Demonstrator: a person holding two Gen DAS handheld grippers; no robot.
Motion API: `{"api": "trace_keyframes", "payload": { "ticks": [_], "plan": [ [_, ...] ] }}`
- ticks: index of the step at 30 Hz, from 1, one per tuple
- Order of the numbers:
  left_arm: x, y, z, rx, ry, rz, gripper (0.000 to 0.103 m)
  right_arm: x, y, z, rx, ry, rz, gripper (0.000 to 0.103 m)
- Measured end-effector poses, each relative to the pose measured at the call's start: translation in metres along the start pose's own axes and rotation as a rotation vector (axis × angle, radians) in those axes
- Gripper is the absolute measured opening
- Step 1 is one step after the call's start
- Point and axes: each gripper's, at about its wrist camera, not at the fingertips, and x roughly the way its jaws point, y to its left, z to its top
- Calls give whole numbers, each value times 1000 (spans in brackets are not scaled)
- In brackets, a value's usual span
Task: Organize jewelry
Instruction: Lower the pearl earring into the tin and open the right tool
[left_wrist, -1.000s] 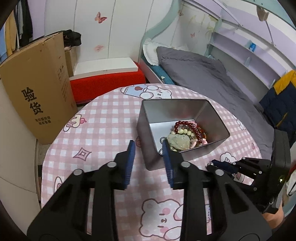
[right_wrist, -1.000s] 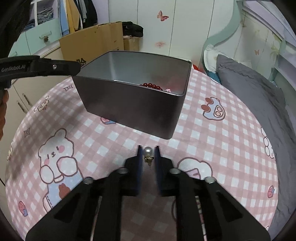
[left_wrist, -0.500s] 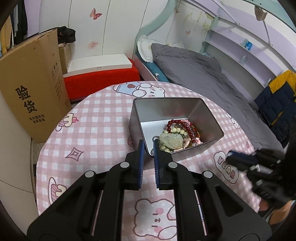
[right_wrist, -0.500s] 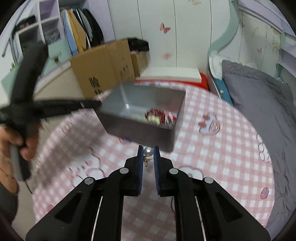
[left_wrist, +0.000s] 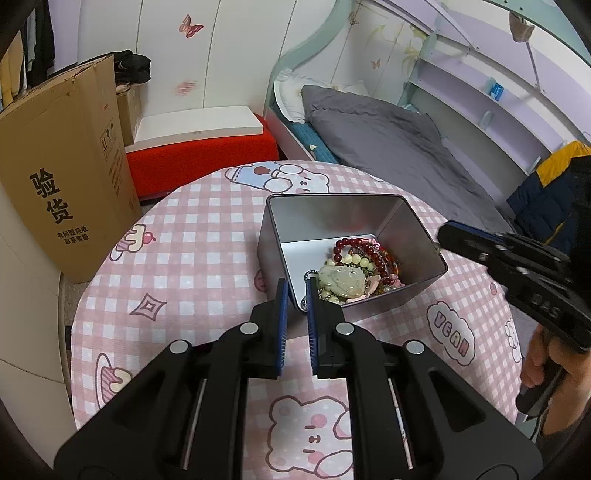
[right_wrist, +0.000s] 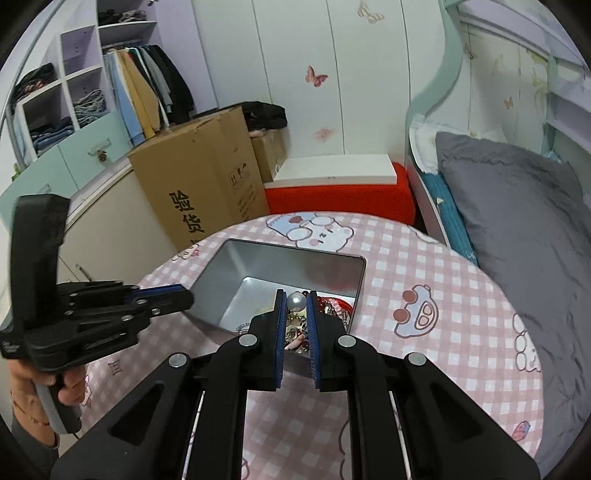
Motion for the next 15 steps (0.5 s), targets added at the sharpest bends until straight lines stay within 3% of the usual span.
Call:
{"api": "trace_keyframes", "payload": {
  "ticks": [11,15],
  "plan": [
    [1,2,0,-13,-1,-5,10,3,-5,-5,40,-4,7,10],
    [1,1,0,-16,-9,-7,10,-5,-6,-8,44,-29,5,19]
  ]
}}
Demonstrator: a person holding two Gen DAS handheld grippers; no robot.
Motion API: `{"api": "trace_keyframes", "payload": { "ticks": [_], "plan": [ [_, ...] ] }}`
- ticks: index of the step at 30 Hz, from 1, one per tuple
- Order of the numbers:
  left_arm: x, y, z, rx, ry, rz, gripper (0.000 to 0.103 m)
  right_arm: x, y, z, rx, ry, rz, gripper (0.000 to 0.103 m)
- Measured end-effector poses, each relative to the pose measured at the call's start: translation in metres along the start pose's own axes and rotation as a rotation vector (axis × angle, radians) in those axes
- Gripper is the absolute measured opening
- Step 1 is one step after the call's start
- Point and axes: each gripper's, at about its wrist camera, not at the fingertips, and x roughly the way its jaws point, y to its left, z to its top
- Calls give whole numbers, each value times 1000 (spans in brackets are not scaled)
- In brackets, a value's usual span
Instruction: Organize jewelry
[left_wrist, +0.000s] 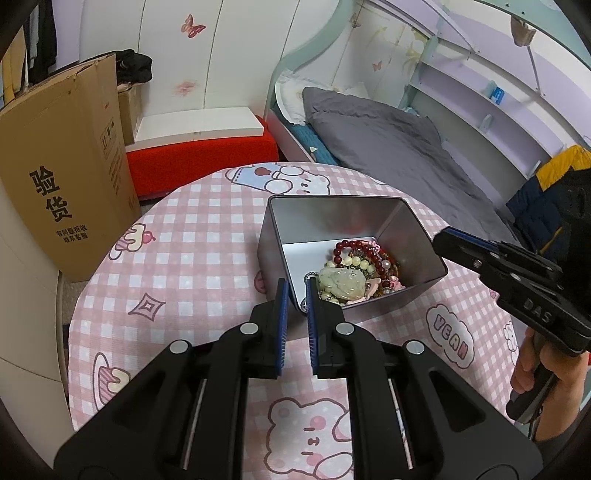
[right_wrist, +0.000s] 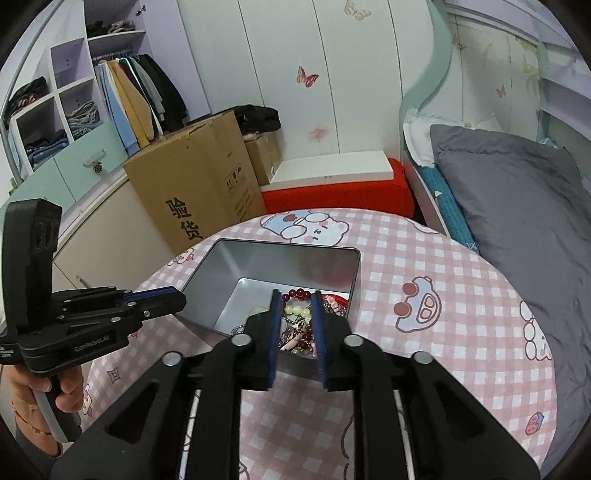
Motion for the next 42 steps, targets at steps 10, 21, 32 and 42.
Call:
{"api": "trace_keyframes", "payload": {
  "ticks": [10,21,32,42],
  "plan": [
    [-38,-14,-10,17,-93,-25,12,-49,9,-17,-1,-101,-62,38],
    [-130,-45,-70,67,-285,57,62,-116,56,-57,-82,-207,-105,56],
    [-204,-78,-132,101,-412,179,74,-178,107,-108,-130,-309,-148,73],
    [-261,-103,-180,96,-564,172,83,-229,131,-145,-121,-455,-214,81]
  ]
}}
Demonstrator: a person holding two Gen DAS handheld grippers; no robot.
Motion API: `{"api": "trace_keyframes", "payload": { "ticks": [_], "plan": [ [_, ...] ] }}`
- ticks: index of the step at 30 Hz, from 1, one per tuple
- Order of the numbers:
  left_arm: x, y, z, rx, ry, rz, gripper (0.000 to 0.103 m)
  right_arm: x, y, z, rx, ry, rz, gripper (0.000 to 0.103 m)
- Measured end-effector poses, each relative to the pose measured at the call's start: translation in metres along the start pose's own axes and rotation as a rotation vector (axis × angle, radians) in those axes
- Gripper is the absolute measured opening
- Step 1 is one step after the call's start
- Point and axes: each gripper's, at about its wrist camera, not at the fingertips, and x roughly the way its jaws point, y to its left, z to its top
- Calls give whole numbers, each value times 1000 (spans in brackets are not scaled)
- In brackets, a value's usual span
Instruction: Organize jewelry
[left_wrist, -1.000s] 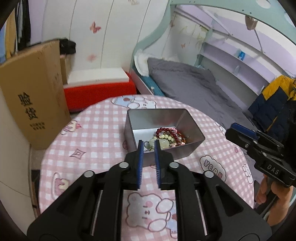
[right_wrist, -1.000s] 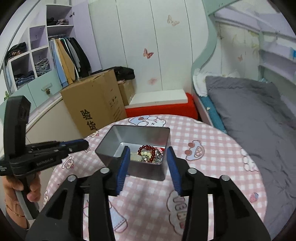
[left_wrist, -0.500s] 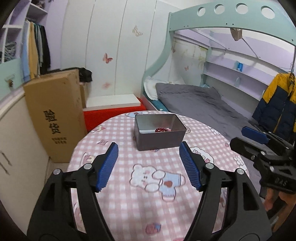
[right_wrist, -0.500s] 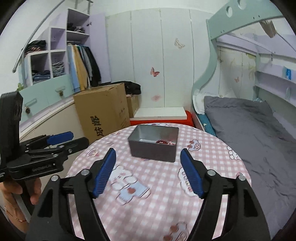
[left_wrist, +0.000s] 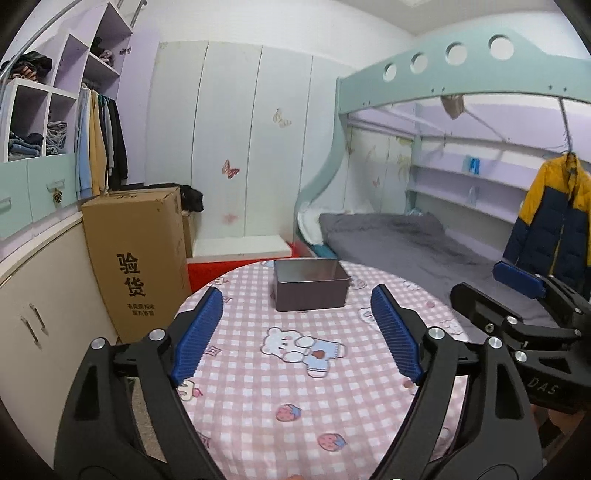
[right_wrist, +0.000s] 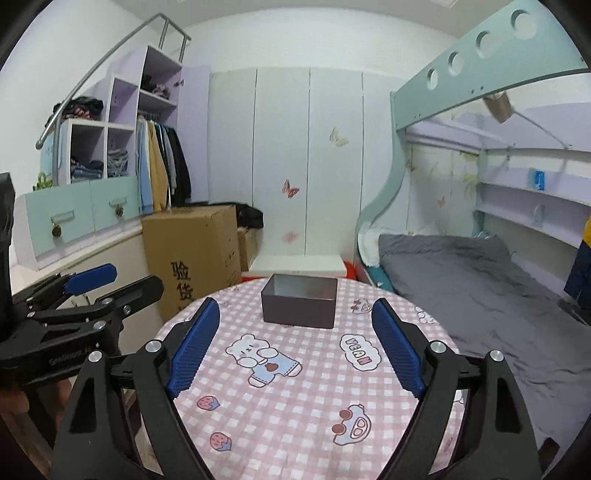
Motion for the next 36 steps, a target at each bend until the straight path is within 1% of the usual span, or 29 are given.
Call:
{"api": "trace_keyframes", "payload": {
  "ticks": [2,4,7,11,13,18,22,26,32,36],
  "plan": [
    [-12,-2,-2,-7,-21,-6,85,-12,3,-1,0,-25,3,83],
    [-22,-3,-4,-7,-43,20,88,-19,5,-2,-9,-43,-7,84],
    [-35,-8,-5,11,-73,51,89,-29,8,-5,-18,-59,-22,85],
    [-45,-16,-7,45,-104,78,90,-43,8,-8,-27,-85,-46,85],
    [-50,-17,-7,57,-126,103,92,-49,10,-9,-33,-96,-58,85],
    [-57,-22,-9,61,-142,134,94,-56,12,-12,-36,-107,-61,86],
    [-65,-25,-10,72,-168,148,94,-63,14,-13,-34,-122,-68,86],
    [-70,-27,-10,85,-179,157,94,-71,14,-14,-32,-140,-75,92],
    [-75,-29,-11,96,-194,171,94,-76,13,-15,-29,-152,-68,92],
    [-79,-29,-11,88,-202,162,94,-80,13,-14,-28,-158,-66,93]
  ]
}}
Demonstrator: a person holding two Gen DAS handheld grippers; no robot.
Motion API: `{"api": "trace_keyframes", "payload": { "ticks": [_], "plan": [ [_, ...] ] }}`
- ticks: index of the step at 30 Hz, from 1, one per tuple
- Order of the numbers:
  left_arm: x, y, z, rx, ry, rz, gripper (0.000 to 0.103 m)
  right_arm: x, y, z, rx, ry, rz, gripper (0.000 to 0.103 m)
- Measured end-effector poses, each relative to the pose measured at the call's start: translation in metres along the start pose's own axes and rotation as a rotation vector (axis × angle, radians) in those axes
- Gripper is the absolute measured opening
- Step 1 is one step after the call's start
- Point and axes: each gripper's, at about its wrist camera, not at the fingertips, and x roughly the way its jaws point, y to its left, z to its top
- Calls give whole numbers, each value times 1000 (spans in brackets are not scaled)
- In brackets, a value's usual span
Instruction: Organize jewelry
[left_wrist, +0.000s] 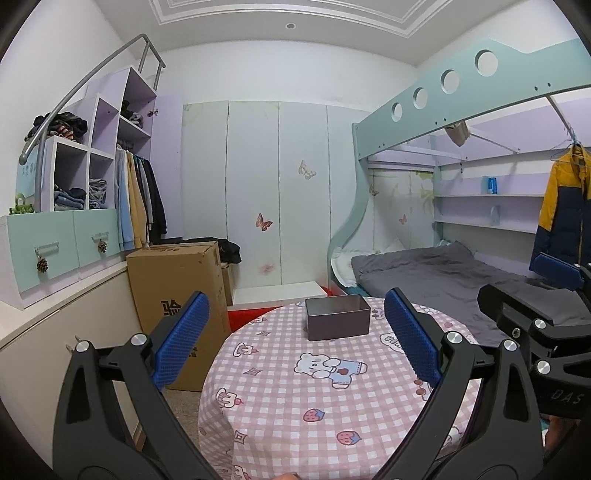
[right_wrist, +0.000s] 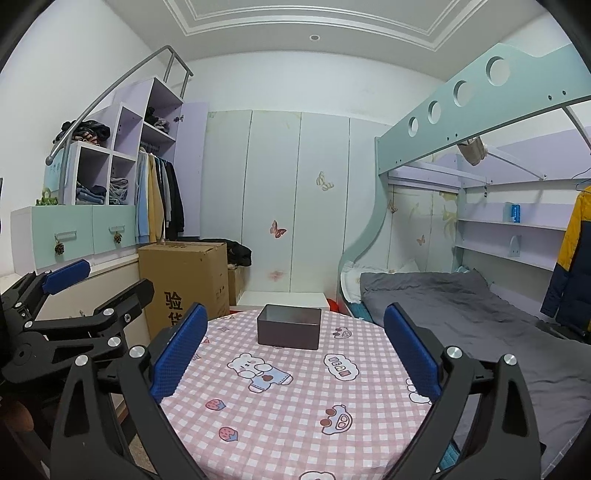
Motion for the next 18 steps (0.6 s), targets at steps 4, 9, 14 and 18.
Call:
{"api": "trace_keyframes", "payload": {
  "ticks": [4,9,14,18],
  "plan": [
    [-1,0,1,3,-6,2,94,-2,-2,1,-4,-6,-3,93],
    [-3,1,1,4,-9,0,94,-3,-2,1,-3,-5,-4,93],
    [-4,0,1,6,-15,2,94,-4,-2,3,-2,-8,-7,93],
    [-2,0,1,8,-12,-2,94,-5,-2,2,-2,-5,-11,93]
  ]
}}
